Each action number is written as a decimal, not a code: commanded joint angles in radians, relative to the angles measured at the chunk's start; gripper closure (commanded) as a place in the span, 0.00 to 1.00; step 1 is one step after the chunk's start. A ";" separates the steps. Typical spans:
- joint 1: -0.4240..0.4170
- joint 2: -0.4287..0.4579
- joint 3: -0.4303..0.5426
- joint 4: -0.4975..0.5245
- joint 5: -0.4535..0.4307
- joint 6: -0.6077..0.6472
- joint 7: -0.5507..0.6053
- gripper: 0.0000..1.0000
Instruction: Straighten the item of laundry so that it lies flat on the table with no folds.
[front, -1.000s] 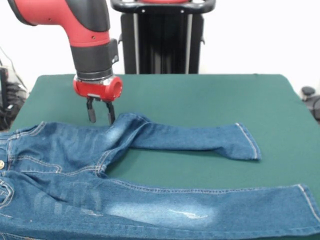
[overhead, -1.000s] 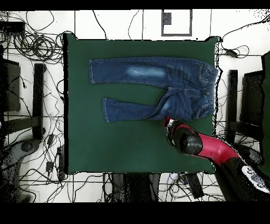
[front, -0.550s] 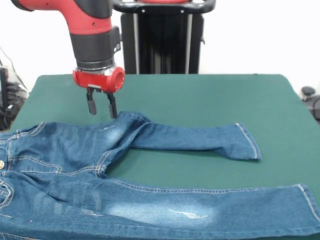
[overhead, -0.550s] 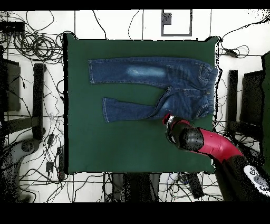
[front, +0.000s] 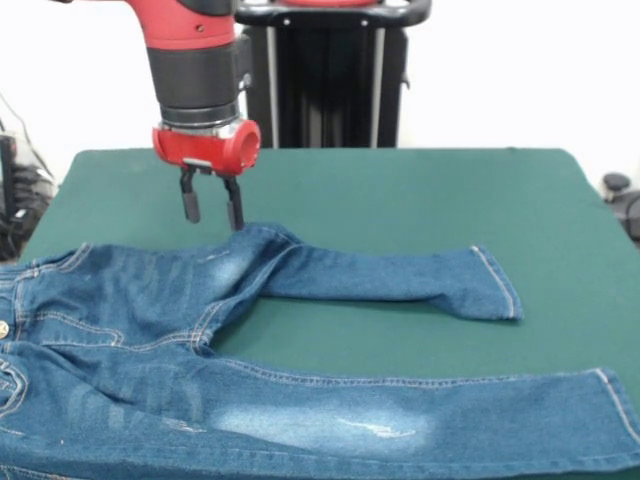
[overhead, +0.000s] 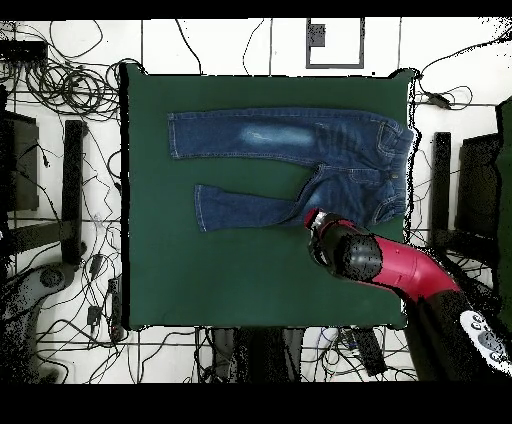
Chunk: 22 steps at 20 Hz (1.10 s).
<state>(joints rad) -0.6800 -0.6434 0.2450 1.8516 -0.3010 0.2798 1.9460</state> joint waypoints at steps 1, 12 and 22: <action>0.078 0.036 0.029 0.038 0.055 0.019 0.144 0.00; 0.199 0.045 -0.068 -0.060 0.087 0.097 0.175 0.00; 0.349 0.085 -0.221 -0.211 0.181 0.270 0.250 0.00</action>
<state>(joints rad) -0.4082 -0.6339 0.0893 1.7425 -0.1987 0.4256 1.9462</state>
